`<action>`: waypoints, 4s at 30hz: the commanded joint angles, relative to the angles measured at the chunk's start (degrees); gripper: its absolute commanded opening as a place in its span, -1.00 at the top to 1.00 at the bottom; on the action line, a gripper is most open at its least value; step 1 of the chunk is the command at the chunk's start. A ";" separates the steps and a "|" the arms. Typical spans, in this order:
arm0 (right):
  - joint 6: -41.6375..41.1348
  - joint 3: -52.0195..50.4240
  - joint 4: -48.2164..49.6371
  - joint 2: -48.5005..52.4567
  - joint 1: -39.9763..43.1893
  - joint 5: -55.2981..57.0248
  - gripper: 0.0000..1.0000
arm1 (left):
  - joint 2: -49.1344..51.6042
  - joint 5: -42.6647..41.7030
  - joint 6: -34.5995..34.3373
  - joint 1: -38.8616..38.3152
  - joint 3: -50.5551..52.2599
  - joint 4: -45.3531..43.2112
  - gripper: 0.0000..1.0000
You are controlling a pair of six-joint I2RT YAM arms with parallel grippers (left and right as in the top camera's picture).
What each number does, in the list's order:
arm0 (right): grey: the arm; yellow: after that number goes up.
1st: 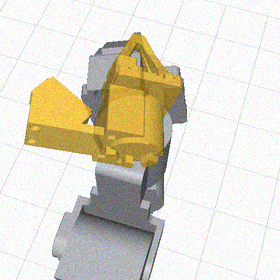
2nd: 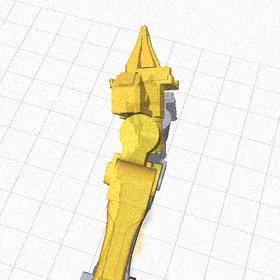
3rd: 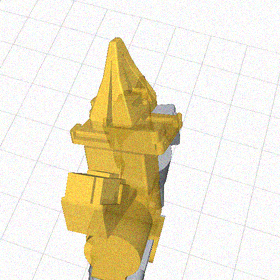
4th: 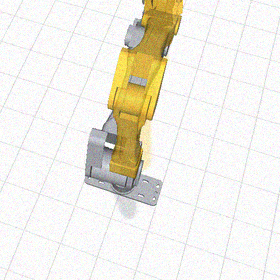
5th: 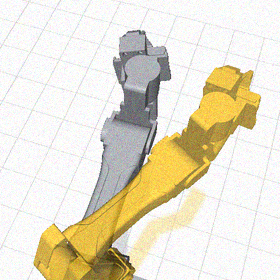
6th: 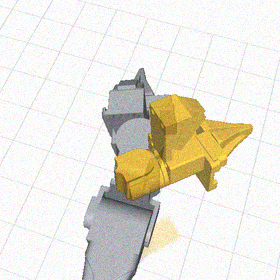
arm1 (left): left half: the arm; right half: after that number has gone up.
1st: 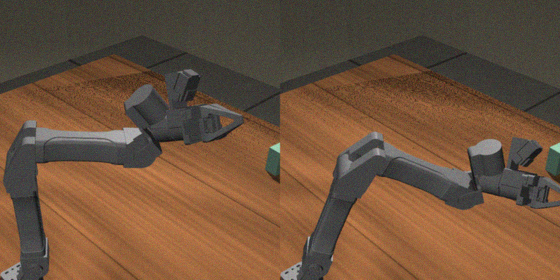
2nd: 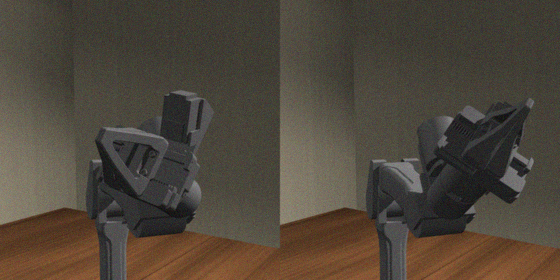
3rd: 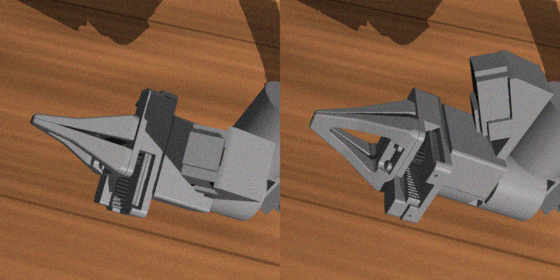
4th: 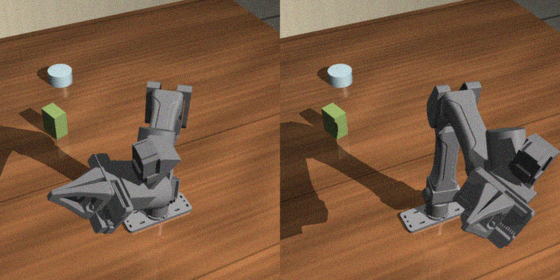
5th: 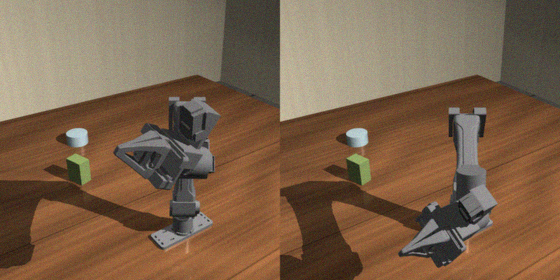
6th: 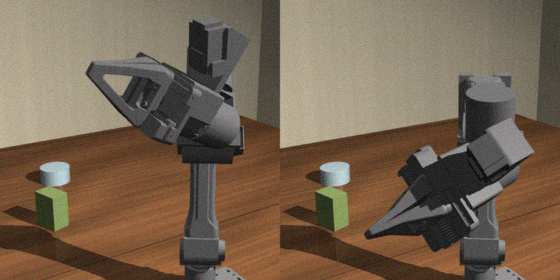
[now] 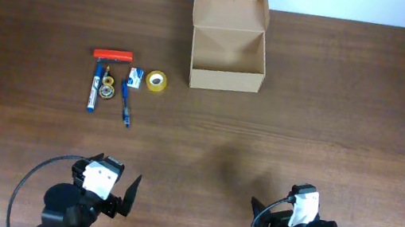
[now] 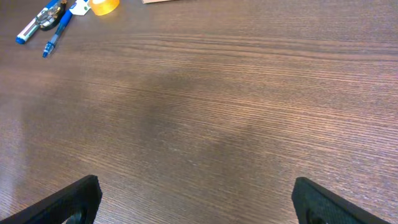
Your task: Pack container
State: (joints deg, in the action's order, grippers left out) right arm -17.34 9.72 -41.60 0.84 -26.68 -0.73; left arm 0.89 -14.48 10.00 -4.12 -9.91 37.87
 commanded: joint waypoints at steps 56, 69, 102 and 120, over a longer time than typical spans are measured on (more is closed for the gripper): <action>0.37 -0.48 0.04 -0.70 -0.26 -0.28 -0.98 | -0.59 0.39 -0.52 -0.24 0.33 -0.09 -0.98; 0.31 -0.50 6.16 -0.70 -0.28 -8.83 -0.98 | -0.59 0.39 -0.52 -0.24 0.33 -0.09 -0.98; 8.52 36.94 22.10 66.75 0.85 -6.32 -0.98 | -0.59 0.39 -0.52 -0.22 0.33 -0.09 -0.98; 18.64 75.60 17.66 104.02 13.64 -10.21 -1.00 | -0.59 0.39 -0.52 -0.24 0.33 -0.09 -0.99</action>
State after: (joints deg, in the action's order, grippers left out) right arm -0.89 82.85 -24.75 100.47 -12.95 -10.04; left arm 0.84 -14.48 10.00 -4.12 -9.91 37.87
